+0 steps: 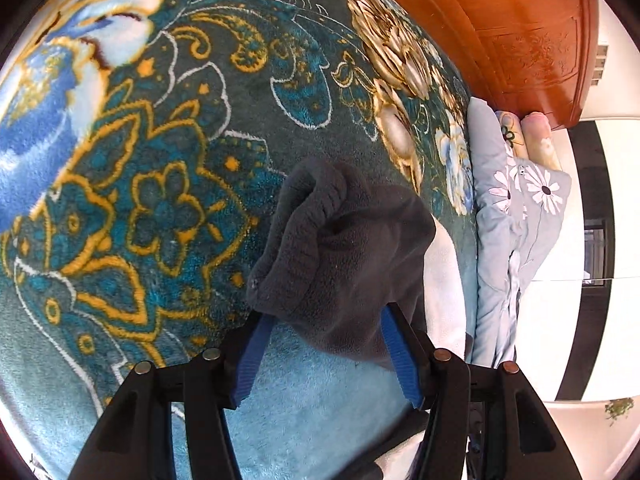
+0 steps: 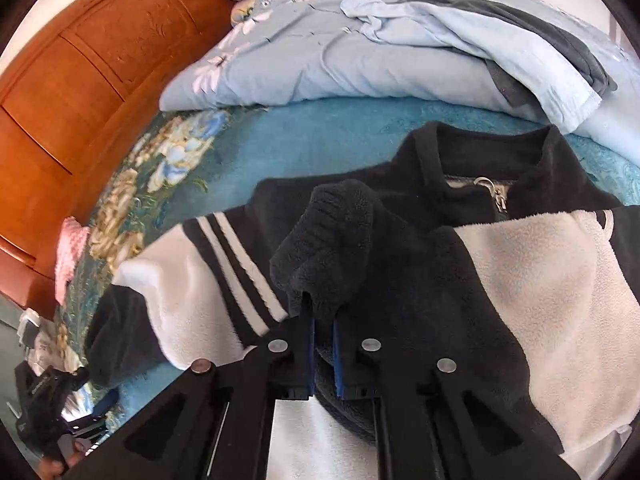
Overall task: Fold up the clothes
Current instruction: 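Grasp the other dark sleeve cuff with the left tool and fold it across the front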
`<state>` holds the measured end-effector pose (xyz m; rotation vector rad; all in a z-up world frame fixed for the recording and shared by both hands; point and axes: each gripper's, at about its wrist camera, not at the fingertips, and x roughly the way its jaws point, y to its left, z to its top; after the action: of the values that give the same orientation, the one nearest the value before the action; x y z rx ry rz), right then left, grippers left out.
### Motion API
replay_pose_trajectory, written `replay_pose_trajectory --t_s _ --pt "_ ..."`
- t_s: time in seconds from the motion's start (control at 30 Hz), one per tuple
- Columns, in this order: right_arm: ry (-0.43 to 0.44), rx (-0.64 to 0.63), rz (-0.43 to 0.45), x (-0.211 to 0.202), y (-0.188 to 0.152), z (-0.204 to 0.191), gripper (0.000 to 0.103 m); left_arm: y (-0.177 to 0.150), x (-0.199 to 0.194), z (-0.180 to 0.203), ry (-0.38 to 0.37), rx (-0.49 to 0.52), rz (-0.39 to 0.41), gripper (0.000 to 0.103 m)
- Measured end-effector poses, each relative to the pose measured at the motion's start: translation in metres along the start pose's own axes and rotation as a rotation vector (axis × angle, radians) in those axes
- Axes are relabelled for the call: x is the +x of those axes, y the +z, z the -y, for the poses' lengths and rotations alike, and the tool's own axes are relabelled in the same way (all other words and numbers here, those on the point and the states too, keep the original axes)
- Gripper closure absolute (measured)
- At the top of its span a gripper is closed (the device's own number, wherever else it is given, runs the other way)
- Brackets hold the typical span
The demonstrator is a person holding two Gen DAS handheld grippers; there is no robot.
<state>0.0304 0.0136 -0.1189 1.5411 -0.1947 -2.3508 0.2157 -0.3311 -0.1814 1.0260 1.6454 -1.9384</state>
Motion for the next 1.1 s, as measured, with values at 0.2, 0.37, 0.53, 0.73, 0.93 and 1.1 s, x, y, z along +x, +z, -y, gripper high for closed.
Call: replay_pose_trajectory --t_s 0.2,0.37,0.53,0.73,0.93,1.1 --pt "0.043 -0.058 -0.016 -0.003 -0.007 -0.014 0.092 0.009 0.006 0.004 0.008 -0.019 0.023 0.042" --pt "0.071 -0.085 -0.009 -0.017 -0.018 -0.015 0.080 0.014 0.002 0.012 0.090 0.040 0.080 0.073" --pt "0.068 -0.040 0.068 -0.071 -0.048 0.021 0.074 0.011 -0.018 0.062 0.236 0.269 0.170 0.091" --pt "-0.007 -0.044 0.045 -0.118 -0.090 0.084 0.074 -0.035 -0.082 0.200 0.082 0.629 0.318 0.091" --pt "0.017 0.132 0.061 -0.152 -0.117 0.145 0.074 -0.144 -0.091 0.318 -0.133 0.949 0.258 0.091" --pt "0.033 0.260 0.090 -0.173 -0.136 0.182 0.074 -0.254 -0.027 0.359 -0.189 1.100 0.032 0.091"
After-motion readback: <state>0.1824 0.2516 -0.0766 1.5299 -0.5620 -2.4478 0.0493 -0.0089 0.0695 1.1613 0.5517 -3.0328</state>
